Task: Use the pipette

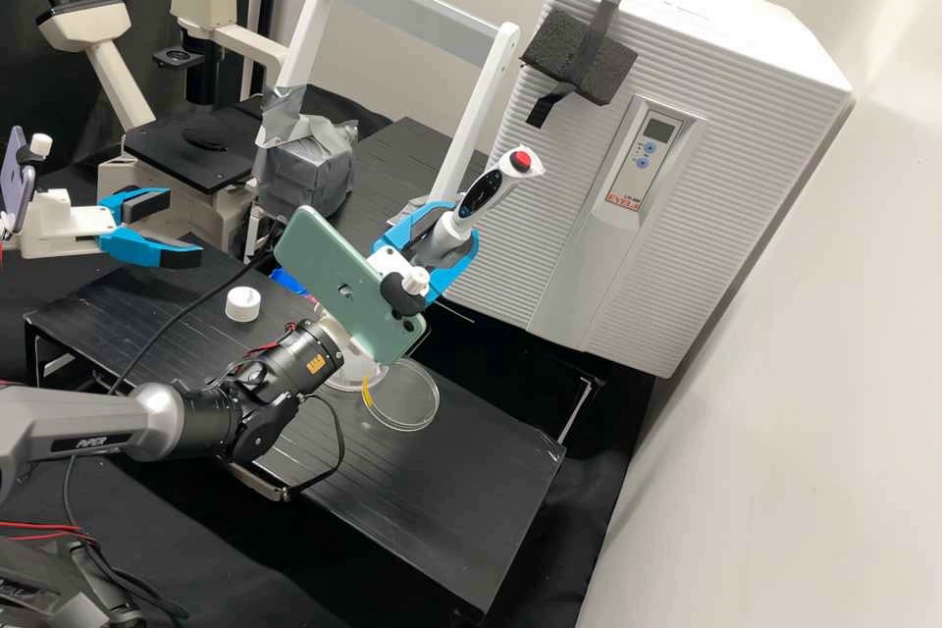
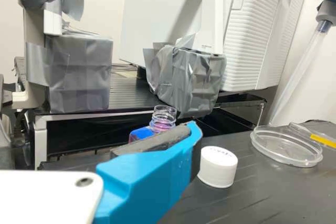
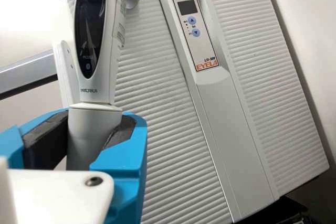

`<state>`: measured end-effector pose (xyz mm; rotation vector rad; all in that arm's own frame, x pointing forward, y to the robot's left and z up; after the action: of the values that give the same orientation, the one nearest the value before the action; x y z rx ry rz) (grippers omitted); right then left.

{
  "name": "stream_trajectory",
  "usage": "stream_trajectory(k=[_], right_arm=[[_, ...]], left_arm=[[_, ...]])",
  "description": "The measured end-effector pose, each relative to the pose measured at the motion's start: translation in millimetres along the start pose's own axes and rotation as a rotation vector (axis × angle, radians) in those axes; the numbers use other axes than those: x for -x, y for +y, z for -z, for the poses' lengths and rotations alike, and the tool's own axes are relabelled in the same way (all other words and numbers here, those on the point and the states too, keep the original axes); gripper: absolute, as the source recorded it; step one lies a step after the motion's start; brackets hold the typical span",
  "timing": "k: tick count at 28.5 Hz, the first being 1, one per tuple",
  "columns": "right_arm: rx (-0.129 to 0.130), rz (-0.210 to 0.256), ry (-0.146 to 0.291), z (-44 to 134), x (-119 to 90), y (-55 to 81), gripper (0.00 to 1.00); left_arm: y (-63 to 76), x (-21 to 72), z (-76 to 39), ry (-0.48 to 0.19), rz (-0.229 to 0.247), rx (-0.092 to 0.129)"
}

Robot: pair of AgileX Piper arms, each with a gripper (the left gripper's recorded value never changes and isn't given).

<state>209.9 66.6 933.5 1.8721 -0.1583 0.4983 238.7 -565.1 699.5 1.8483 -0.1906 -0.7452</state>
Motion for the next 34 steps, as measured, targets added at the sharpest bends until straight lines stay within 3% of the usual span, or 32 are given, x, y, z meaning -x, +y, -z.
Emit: stream_trajectory(k=[13, 19, 23, 29, 34], right_arm=[[0.008, 0.001, -0.002, -0.6, -0.2, -0.2, 0.0], [-0.001, 0.02, 0.005, 0.9, -0.5, -4.6, 0.0], [-0.016, 0.054, 0.019, 3.6, -2.7, -12.6, 0.0], [-0.034, 0.085, 0.058, 12.6, -5.9, -19.8, 0.0], [-0.02, 0.108, 0.101, 22.3, -8.6, -25.7, 0.0]], left_arm=[[-0.7, 0.0, -3.1, -0.012, 0.003, -0.001], [15.8, 8.1, -8.8, -0.022, -0.057, -0.003], [25.1, 16.1, -7.5, -0.006, -0.093, 0.004], [24.3, 21.5, -3.6, 0.014, -0.091, 0.006], [23.7, 23.8, 1.3, 0.033, -0.088, 0.005]])
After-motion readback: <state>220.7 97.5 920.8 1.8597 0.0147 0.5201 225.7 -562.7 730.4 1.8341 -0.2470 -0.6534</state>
